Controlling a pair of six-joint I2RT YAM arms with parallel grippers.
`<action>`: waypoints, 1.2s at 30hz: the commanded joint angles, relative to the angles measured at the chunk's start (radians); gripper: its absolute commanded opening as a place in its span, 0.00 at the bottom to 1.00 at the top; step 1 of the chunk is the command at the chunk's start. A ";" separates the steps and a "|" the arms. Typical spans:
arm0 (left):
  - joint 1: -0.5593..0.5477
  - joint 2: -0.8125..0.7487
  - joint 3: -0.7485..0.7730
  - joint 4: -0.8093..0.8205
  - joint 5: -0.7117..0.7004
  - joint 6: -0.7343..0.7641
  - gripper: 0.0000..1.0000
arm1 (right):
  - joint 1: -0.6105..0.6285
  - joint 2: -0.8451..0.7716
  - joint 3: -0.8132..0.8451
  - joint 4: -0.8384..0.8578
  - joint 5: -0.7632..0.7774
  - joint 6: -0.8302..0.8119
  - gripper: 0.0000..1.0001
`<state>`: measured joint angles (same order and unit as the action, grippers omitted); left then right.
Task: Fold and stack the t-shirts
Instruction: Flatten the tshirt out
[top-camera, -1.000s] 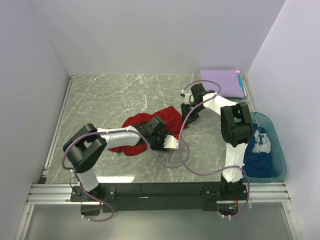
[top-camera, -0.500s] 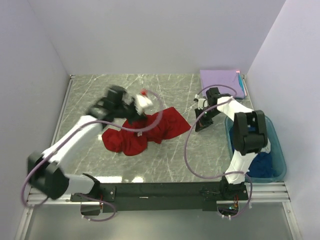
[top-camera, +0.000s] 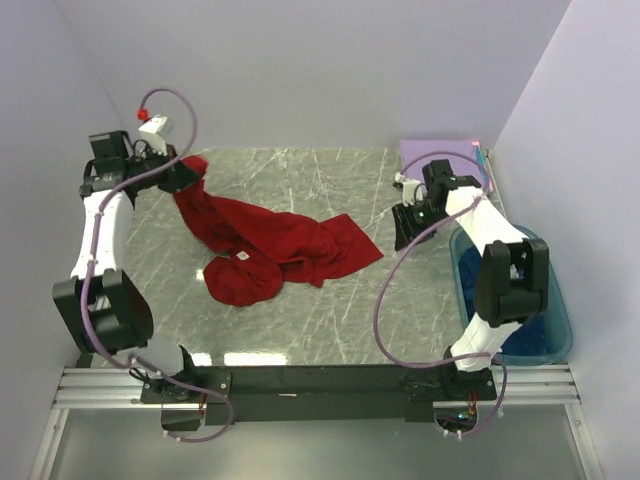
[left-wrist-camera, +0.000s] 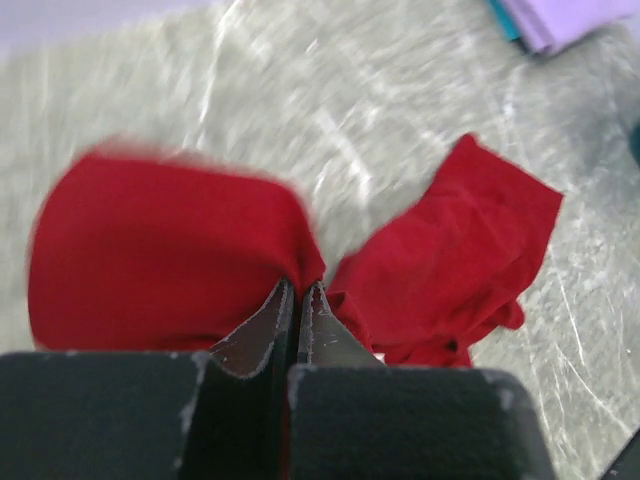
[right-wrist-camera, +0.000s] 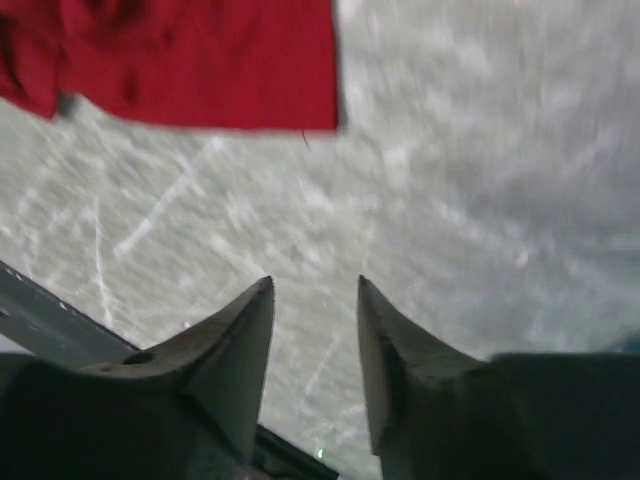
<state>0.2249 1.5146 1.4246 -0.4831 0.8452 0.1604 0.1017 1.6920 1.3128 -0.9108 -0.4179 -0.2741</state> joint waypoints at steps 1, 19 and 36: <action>0.065 0.030 0.054 -0.041 0.088 -0.006 0.01 | 0.038 0.072 0.098 0.032 -0.039 0.035 0.48; 0.214 0.320 0.169 0.017 -0.034 -0.064 0.01 | 0.254 0.408 0.240 0.122 0.176 0.087 0.55; 0.211 0.401 0.229 0.101 -0.224 -0.144 0.01 | 0.257 -0.040 -0.248 -0.106 0.375 -0.253 0.00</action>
<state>0.4370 1.8992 1.6081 -0.4412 0.6525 0.0452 0.3557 1.7313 1.0679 -0.9287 -0.1226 -0.4038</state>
